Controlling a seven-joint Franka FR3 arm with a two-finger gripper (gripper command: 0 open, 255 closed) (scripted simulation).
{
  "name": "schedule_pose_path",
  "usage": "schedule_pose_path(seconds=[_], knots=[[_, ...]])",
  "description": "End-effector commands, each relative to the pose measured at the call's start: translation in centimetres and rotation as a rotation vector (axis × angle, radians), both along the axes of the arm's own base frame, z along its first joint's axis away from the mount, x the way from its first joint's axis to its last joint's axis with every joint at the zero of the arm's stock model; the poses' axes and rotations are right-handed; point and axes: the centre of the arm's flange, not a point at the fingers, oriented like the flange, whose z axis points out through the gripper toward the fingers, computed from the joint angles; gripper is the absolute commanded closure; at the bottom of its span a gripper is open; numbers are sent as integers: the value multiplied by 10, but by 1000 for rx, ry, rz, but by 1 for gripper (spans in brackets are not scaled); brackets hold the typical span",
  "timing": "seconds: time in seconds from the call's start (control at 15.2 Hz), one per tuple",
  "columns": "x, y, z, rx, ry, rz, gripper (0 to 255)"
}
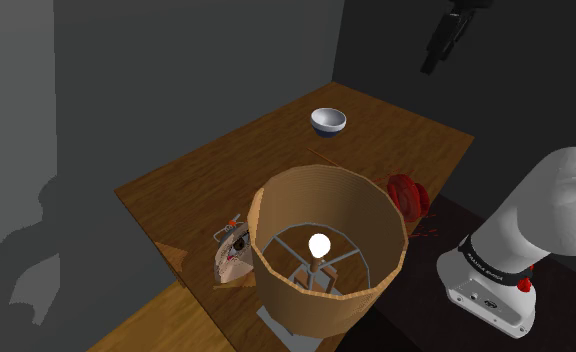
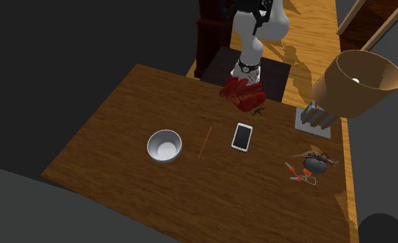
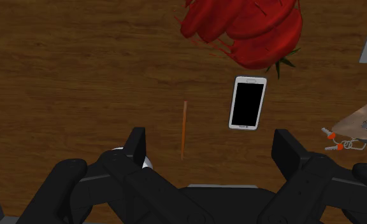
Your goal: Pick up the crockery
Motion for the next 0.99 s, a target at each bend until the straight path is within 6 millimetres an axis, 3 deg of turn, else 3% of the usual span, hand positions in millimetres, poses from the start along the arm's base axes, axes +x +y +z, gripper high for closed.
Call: schedule_pose_path(seconds=[0.0,0.92], knots=[[0,0,0,0,0,0,0],[133,-29,-124,-10,-4,5,0]])
